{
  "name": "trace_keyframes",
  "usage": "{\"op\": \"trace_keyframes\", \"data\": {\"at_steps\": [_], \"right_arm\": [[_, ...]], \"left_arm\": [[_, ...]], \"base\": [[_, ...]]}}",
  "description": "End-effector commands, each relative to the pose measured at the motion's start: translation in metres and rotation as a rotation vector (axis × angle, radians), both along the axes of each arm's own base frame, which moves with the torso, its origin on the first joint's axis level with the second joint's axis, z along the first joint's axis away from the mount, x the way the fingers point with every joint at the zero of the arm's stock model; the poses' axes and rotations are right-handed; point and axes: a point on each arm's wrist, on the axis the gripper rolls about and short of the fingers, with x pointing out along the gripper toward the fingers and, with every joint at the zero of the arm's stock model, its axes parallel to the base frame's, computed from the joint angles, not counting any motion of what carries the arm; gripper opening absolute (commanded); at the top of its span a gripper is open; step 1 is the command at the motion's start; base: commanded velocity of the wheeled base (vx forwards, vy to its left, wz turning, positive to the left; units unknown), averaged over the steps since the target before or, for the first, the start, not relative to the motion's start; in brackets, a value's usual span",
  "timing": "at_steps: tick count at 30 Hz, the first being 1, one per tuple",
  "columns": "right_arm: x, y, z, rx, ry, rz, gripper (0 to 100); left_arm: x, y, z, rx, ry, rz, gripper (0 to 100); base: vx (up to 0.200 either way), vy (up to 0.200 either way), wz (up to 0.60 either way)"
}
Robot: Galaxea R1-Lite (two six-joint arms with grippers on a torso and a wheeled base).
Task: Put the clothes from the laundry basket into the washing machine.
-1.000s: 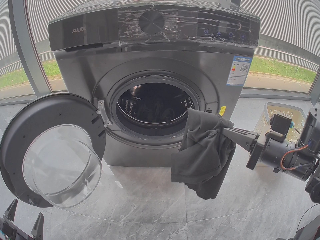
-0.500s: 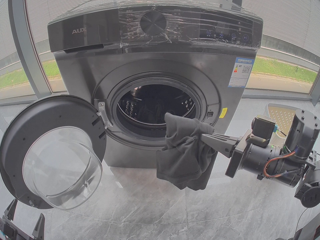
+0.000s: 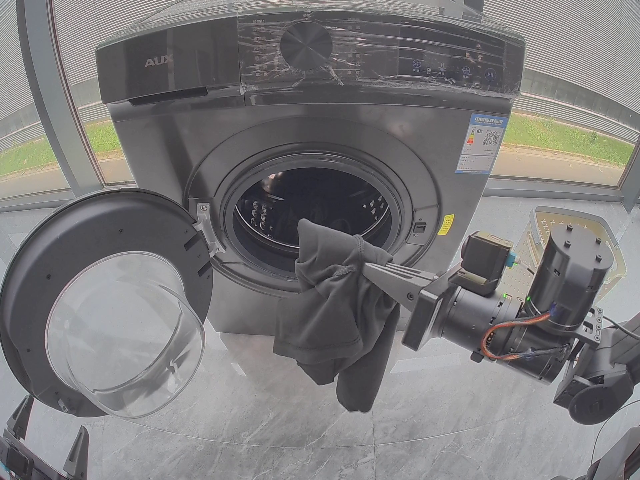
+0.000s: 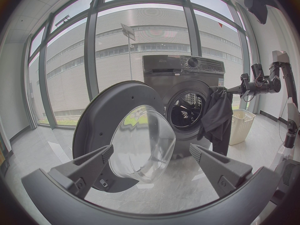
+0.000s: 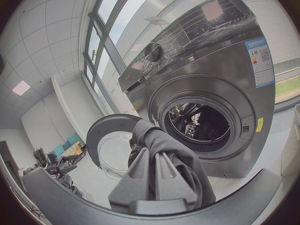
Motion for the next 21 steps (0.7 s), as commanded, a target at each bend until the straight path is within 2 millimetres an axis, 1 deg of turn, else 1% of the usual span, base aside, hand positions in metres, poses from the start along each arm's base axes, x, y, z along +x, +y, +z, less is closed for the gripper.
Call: {"op": "trace_keyframes", "data": {"at_steps": [1, 9, 11, 12, 13, 14, 15, 16, 18, 19, 20, 21], "right_arm": [[0.008, 0.006, -0.004, -0.005, 0.007, -0.011, 0], [0.006, 0.005, -0.008, -0.013, 0.016, -0.009, 0], [0.005, 0.006, -0.008, -0.014, 0.015, -0.006, 0], [0.004, 0.006, -0.008, -0.013, 0.014, -0.003, 0], [0.005, 0.007, -0.007, -0.012, 0.013, -0.003, 0], [0.005, 0.008, -0.006, -0.009, 0.009, 0.0, 0], [0.005, 0.008, -0.006, -0.009, 0.009, 0.0, 0], [0.007, 0.011, -0.005, -0.005, 0.005, 0.001, 0], [0.011, 0.017, -0.006, -0.003, 0.003, 0.008, 0], [0.015, 0.019, -0.006, -0.005, 0.003, 0.004, 0], [0.022, 0.024, -0.01, -0.007, 0.005, 0.0, 0], [0.026, 0.028, -0.012, -0.008, 0.006, -0.006, 0]], "left_arm": [[0.0, 0.0, -0.005, 0.002, -0.002, 0.002, 100], [0.0, 0.0, -0.005, -0.006, -0.006, 0.004, 100], [-0.005, 0.0, 0.022, -0.027, -0.153, 0.025, 100], [-0.013, 0.0, 0.075, -0.044, -0.34, 0.046, 100], [-0.009, 0.0, 0.107, -0.042, -0.4, 0.05, 100], [0.001, 0.0, 0.116, -0.038, -0.379, 0.04, 100], [0.002, 0.0, 0.117, -0.036, -0.376, 0.037, 100], [0.018, -0.001, 0.112, -0.028, -0.27, -0.04, 100], [0.037, -0.005, 0.094, -0.011, -0.085, -0.227, 100], [0.044, -0.006, 0.09, -0.001, -0.022, -0.289, 100], [0.057, -0.011, 0.085, 0.01, 0.096, -0.395, 100], [0.065, -0.013, 0.082, 0.009, 0.151, -0.441, 100]], "base": [[0.0, 0.0, 0.0], [0.0, 0.0, 0.0], [0.0, 0.0, 0.0], [0.0, 0.0, 0.0], [0.0, 0.0, 0.0], [0.0, 0.0, 0.0], [0.0, 0.0, 0.0], [0.0, 0.0, 0.0], [0.0, 0.0, 0.0], [0.0, 0.0, 0.0], [0.0, 0.0, 0.0], [0.0, 0.0, 0.0]]}}
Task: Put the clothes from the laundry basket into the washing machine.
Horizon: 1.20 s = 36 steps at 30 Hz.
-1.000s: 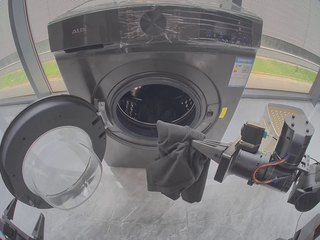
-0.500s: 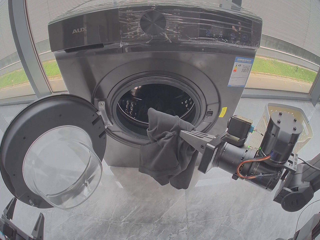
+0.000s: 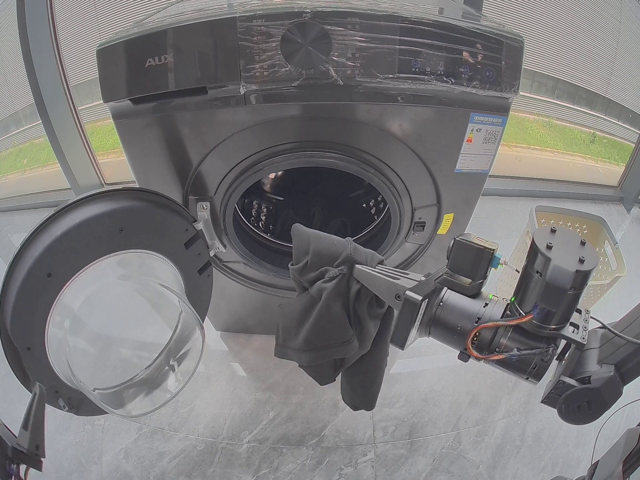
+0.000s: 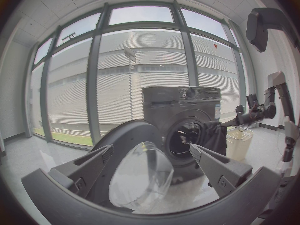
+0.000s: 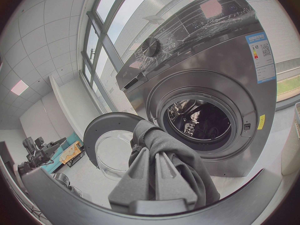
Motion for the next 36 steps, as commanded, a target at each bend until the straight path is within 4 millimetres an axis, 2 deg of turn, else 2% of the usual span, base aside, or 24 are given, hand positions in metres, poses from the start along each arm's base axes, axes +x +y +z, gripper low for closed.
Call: {"op": "trace_keyframes", "data": {"at_steps": [1, 4, 5, 6, 8, 9, 10, 11, 12, 17, 18, 19, 21, 27, 31, 36], "right_arm": [[0.022, 0.022, -0.007, -0.001, -0.001, -0.004, 0], [0.032, 0.024, -0.01, 0.012, -0.013, -0.021, 0], [0.033, 0.024, -0.009, 0.014, -0.015, -0.024, 0], [0.033, 0.023, -0.009, 0.025, -0.024, -0.028, 0], [0.032, 0.024, -0.009, 0.028, -0.027, -0.024, 0], [0.032, 0.024, -0.01, 0.027, -0.026, -0.024, 0], [0.032, 0.025, -0.009, 0.027, -0.026, -0.022, 0], [0.032, 0.025, -0.009, 0.027, -0.026, -0.022, 0], [0.032, 0.027, -0.01, 0.025, -0.023, -0.036, 0], [0.033, 0.034, -0.016, 0.032, -0.008, -0.09, 0], [0.033, 0.034, -0.016, 0.032, -0.008, -0.09, 0], [0.032, 0.035, -0.014, 0.044, -0.005, -0.086, 0], [0.033, 0.036, -0.013, 0.049, -0.008, -0.089, 0], [0.034, 0.035, -0.012, 0.051, -0.009, -0.099, 0], [0.036, 0.036, -0.01, 0.058, -0.013, -0.1, 0], [0.036, 0.036, -0.01, 0.059, -0.014, -0.1, 0]], "left_arm": [[0.073, -0.015, 0.019, 0.078, 0.41, -0.407, 100], [0.107, -0.028, 0.012, 0.103, 0.576, -0.49, 100], [0.11, -0.029, 0.011, 0.105, 0.586, -0.496, 100], [0.127, -0.038, 0.008, 0.123, 0.605, -0.534, 100], [0.142, -0.05, 0.007, 0.131, 0.593, -0.588, 100], [0.143, -0.052, 0.006, 0.131, 0.595, -0.591, 100], [0.16, -0.064, 0.002, 0.144, 0.597, -0.619, 100], [0.16, -0.064, 0.002, 0.144, 0.597, -0.619, 100], [0.174, -0.074, -0.003, 0.154, 0.587, -0.626, 100], [0.208, -0.103, -0.019, 0.178, 0.6, -0.653, 100], [0.208, -0.103, -0.019, 0.178, 0.6, -0.653, 100], [0.221, -0.113, -0.022, 0.18, 0.592, -0.657, 100], [0.234, -0.122, -0.024, 0.177, 0.576, -0.662, 100], [0.248, -0.137, -0.03, 0.175, 0.585, -0.683, 100], [0.258, -0.15, -0.048, 0.195, 0.636, -0.705, 100], [0.277, -0.161, -0.058, 0.187, 0.602, -0.669, 100]], "base": [[0.0, 0.0, 0.0], [0.0, 0.0, 0.0], [0.0, 0.0, 0.0], [0.0, 0.0, 0.0], [0.0, 0.0, 0.0], [0.0, 0.0, 0.0], [0.0, 0.0, 0.0], [0.0, 0.0, 0.0], [0.0, 0.0, 0.0], [0.0, 0.0, 0.0], [0.0, 0.0, 0.0], [0.0, 0.0, 0.0], [0.0, 0.0, 0.0], [0.0, 0.0, 0.0], [0.0, 0.0, 0.0], [0.0, 0.0, 0.0]]}}
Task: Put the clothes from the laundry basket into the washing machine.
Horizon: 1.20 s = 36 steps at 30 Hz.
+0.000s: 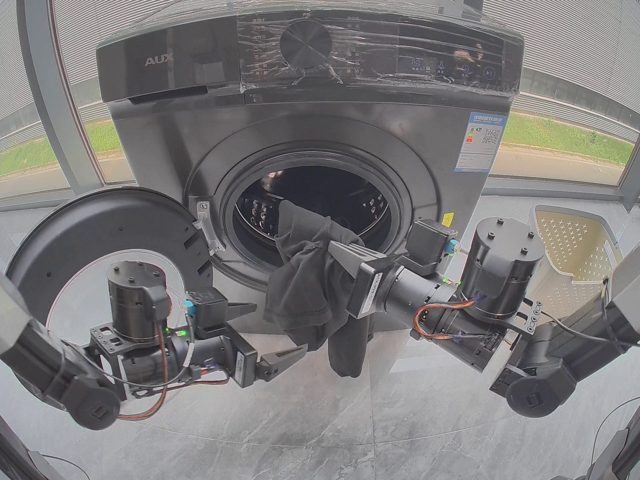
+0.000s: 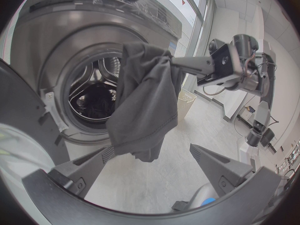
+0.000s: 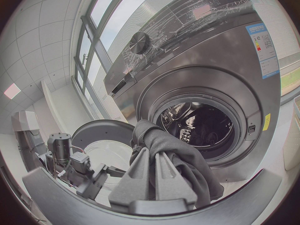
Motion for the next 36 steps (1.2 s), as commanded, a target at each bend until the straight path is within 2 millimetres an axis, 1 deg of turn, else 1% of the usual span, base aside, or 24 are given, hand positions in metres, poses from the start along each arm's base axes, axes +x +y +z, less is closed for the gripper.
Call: {"op": "trace_keyframes", "data": {"at_steps": [1, 8, 12, 13, 17, 18, 23, 32, 36], "right_arm": [[0.001, 0.003, 0.0, 0.003, 0.0, 0.0, 0], [-0.001, 0.003, 0.001, 0.005, -0.002, 0.003, 0], [0.0, 0.002, 0.001, 0.005, -0.002, -0.002, 0], [0.001, 0.0, 0.0, 0.0, 0.002, -0.007, 0], [0.003, -0.003, -0.001, -0.002, 0.002, -0.017, 0], [0.004, -0.004, -0.001, -0.006, 0.006, -0.022, 0], [0.01, -0.009, -0.002, -0.011, 0.008, -0.044, 0], [0.011, -0.009, -0.005, -0.021, 0.014, -0.048, 0], [0.012, -0.008, -0.004, -0.019, 0.01, -0.047, 0]], "left_arm": [[0.023, -0.021, -0.029, 0.03, 0.034, 0.005, 100], [0.045, -0.034, -0.032, 0.017, -0.018, 0.055, 100], [0.048, -0.036, -0.03, 0.007, -0.043, 0.072, 100], [0.05, -0.037, -0.02, -0.025, -0.098, 0.084, 100], [0.048, -0.035, -0.012, -0.043, -0.124, 0.086, 100], [0.045, -0.033, -0.005, -0.053, -0.14, 0.088, 100], [0.046, -0.029, 0.008, -0.073, -0.187, 0.127, 100], [0.041, -0.026, 0.02, -0.098, -0.223, 0.131, 100], [0.04, -0.027, 0.018, -0.094, -0.216, 0.123, 100]], "base": [[0.0, 0.0, 0.0], [0.0, 0.0, 0.0], [0.0, 0.0, 0.0], [0.0, 0.0, 0.0], [0.0, 0.0, 0.0], [0.0, 0.0, 0.0], [0.0, 0.0, 0.0], [0.0, 0.0, 0.0], [0.0, 0.0, 0.0]]}}
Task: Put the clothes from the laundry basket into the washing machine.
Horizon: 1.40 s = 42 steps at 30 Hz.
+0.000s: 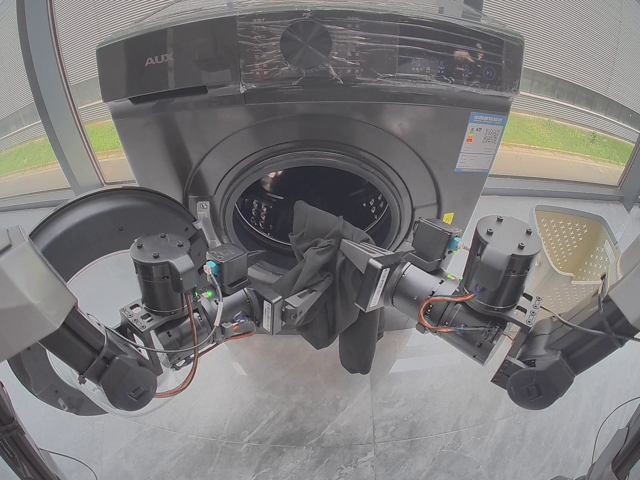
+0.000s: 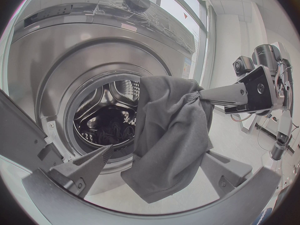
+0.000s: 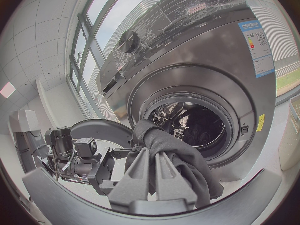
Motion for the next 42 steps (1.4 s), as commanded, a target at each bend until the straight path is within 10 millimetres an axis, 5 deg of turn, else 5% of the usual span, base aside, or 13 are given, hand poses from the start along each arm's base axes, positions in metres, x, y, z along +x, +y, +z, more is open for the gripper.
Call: {"op": "trace_keyframes", "data": {"at_steps": [1, 13, 14, 28, 36, 42], "right_arm": [[0.0, 0.001, 0.0, 0.001, -0.003, 0.001, 0], [0.001, 0.001, 0.001, -0.001, -0.009, -0.001, 0], [0.001, 0.001, 0.0, -0.004, -0.006, -0.001, 0], [-0.001, 0.002, -0.004, -0.004, 0.003, 0.009, 0], [-0.001, -0.001, -0.01, -0.014, 0.021, 0.01, 0], [-0.001, 0.001, -0.014, -0.019, 0.028, 0.015, 0]], "left_arm": [[-0.004, -0.001, 0.003, -0.004, -0.006, -0.009, 100], [-0.003, -0.007, -0.024, 0.007, 0.011, -0.022, 100], [-0.001, -0.008, -0.024, -0.007, -0.007, -0.023, 0], [-0.005, -0.01, -0.003, -0.141, -0.094, -0.057, 0], [-0.031, -0.006, 0.017, -0.238, -0.147, -0.137, 0], [-0.032, -0.002, 0.02, -0.261, -0.16, -0.145, 0]], "base": [[0.0, 0.0, 0.0], [0.0, 0.0, 0.0], [0.0, 0.0, 0.0], [0.0, 0.0, 0.0], [0.0, 0.0, 0.0], [0.0, 0.0, 0.0]]}}
